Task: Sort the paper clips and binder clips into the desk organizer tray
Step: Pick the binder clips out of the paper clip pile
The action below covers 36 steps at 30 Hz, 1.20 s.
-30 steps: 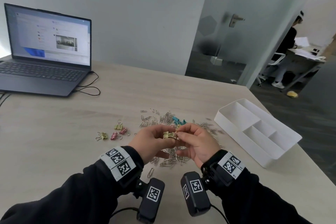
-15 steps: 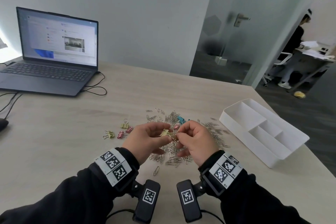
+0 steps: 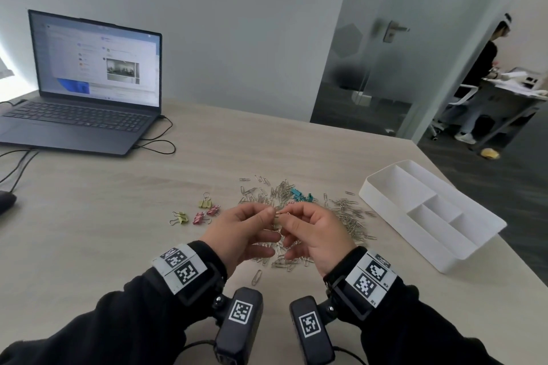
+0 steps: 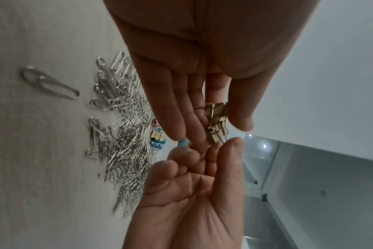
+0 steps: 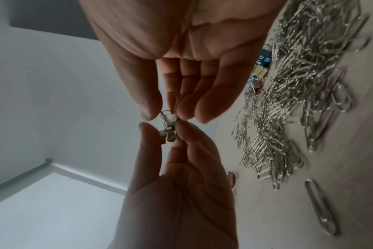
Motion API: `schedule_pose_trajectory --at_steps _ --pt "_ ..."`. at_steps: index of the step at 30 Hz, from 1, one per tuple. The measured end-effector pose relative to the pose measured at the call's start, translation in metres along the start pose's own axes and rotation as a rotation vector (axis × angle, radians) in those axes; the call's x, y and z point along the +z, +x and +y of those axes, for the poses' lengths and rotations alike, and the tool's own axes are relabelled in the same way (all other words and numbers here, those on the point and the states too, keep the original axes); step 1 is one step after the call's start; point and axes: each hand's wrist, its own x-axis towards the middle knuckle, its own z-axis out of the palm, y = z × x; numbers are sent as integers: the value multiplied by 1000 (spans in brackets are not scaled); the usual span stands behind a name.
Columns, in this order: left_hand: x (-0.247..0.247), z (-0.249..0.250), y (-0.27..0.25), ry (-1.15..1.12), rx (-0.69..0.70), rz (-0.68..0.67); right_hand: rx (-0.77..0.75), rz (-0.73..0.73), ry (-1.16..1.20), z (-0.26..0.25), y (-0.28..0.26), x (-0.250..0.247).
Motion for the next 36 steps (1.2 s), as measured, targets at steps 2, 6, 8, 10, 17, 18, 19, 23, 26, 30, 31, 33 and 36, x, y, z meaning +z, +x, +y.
schedule_pose_trajectory --at_steps 2,6,8,10,17,18,19,23,26,30,31,33,36 --pt "1 2 -1 -98 -38 -18 17 0 21 -1 0 -1" --pt "1 6 -3 -141 -103 -32 -13 1 -39 0 -2 -4" --pt "0 7 -3 -107 -145 -64 -46 1 -101 -1 -3 -4" --pt "-1 6 -4 -66 -175 -99 -67 11 -143 -1 -3 -4" --pt "-1 4 -6 164 -149 -90 -90 17 -262 4 -4 -3" --pt "-1 3 -6 210 -139 -92 -97 14 -295 3 -4 -2" --pt "-1 3 -6 231 -132 -94 -104 8 -322 3 -5 -2" --pt "0 0 -7 115 -138 -119 -124 -18 -337 1 -6 0" --pt "-2 -4 -8 43 -157 -118 -145 -25 -369 2 -5 -1" --pt "-3 -7 -8 19 -195 -102 -156 -28 -443 4 -5 -5" --pt "-4 -6 -8 3 -204 -104 -153 -25 -452 4 -4 -8" --pt "-6 -3 -8 -37 -218 -108 -130 -13 -445 3 -2 -14" --pt "-13 1 -5 -41 -178 -72 -58 -19 -398 3 0 -23"
